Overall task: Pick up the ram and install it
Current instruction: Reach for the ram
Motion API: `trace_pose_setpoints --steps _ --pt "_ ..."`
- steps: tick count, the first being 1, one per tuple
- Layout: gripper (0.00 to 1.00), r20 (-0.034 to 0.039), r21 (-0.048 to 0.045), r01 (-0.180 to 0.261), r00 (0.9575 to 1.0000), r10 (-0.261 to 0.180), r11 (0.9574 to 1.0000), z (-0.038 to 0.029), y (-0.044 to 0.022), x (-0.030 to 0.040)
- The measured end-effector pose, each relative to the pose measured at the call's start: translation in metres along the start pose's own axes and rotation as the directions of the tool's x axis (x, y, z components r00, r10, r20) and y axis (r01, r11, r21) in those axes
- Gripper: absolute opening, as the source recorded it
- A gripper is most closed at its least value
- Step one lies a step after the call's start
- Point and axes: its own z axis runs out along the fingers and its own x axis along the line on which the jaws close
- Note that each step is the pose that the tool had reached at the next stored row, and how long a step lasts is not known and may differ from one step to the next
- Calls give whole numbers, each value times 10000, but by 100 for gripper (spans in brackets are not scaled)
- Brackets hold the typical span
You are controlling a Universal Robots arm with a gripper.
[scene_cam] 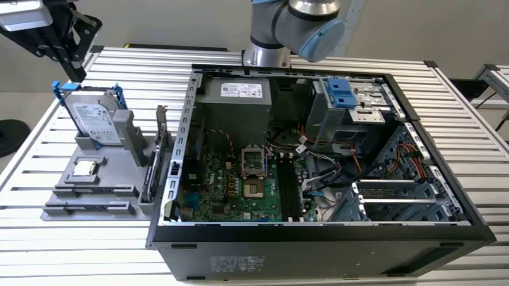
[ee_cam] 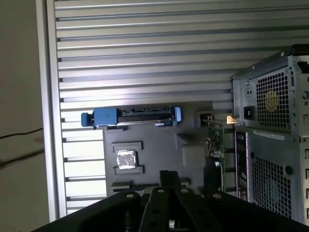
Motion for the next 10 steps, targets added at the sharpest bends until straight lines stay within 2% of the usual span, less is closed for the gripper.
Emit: trace_pose_setpoints --steps 10 --pt "0 2 -2 1 10000 -1 10000 -1 -9 103"
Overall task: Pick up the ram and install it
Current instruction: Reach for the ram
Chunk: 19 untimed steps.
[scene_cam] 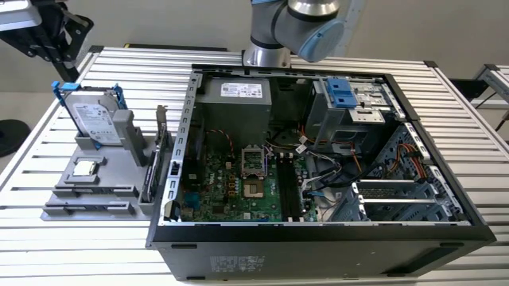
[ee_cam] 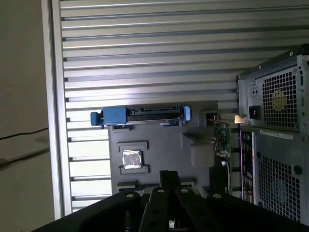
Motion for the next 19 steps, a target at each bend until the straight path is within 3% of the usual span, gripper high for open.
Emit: trace_pose_setpoints --steps 19 --pt "0 -1 0 0 10000 0 10000 -4 -14 180"
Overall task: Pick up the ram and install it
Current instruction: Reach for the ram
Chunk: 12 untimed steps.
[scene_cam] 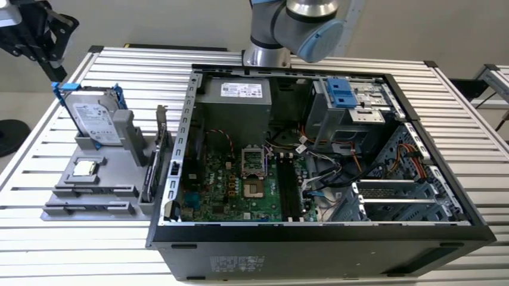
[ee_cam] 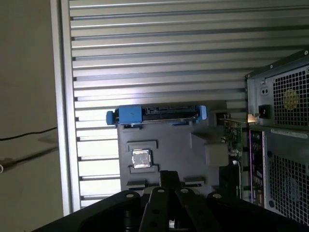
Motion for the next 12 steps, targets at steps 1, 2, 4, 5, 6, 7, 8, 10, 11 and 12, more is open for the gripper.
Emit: trace_pose_setpoints --steps 1,2,4,5,6,7,8,10,11,12 --pt "0 0 0 1 10000 -1 10000 0 0 0" --pt "0 0 0 2 10000 -2 10000 0 0 0" --pt "0 0 0 1 10000 -1 10000 0 0 2" --pt "0 0 0 0 10000 0 10000 0 0 2" --pt "0 -2 1 1 10000 -1 10000 0 0 2" --pt "0 -2 0 0 10000 0 10000 2 -2 3" --pt "0 -2 0 1 10000 -1 10000 2 -7 2" --pt "0 -3 0 -1 10000 1 10000 1 -12 1" --pt "0 -2 0 -1 10000 1 10000 2 -15 1" --pt "0 -3 1 0 10000 0 10000 2 -18 0"
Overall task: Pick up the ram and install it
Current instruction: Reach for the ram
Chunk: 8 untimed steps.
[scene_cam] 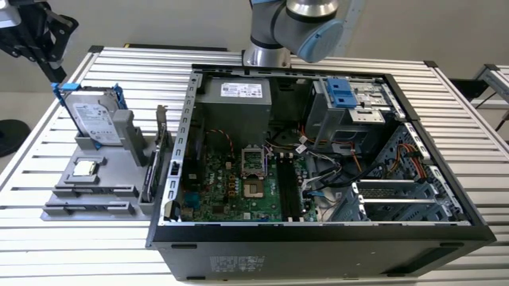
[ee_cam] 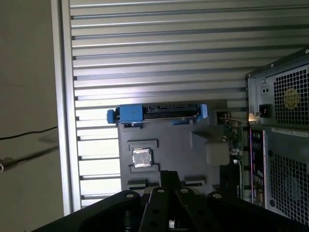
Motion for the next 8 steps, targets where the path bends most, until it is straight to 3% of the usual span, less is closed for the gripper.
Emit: trace_pose_setpoints --steps 8 --pt "0 0 0 0 10000 0 10000 0 -18 -5"
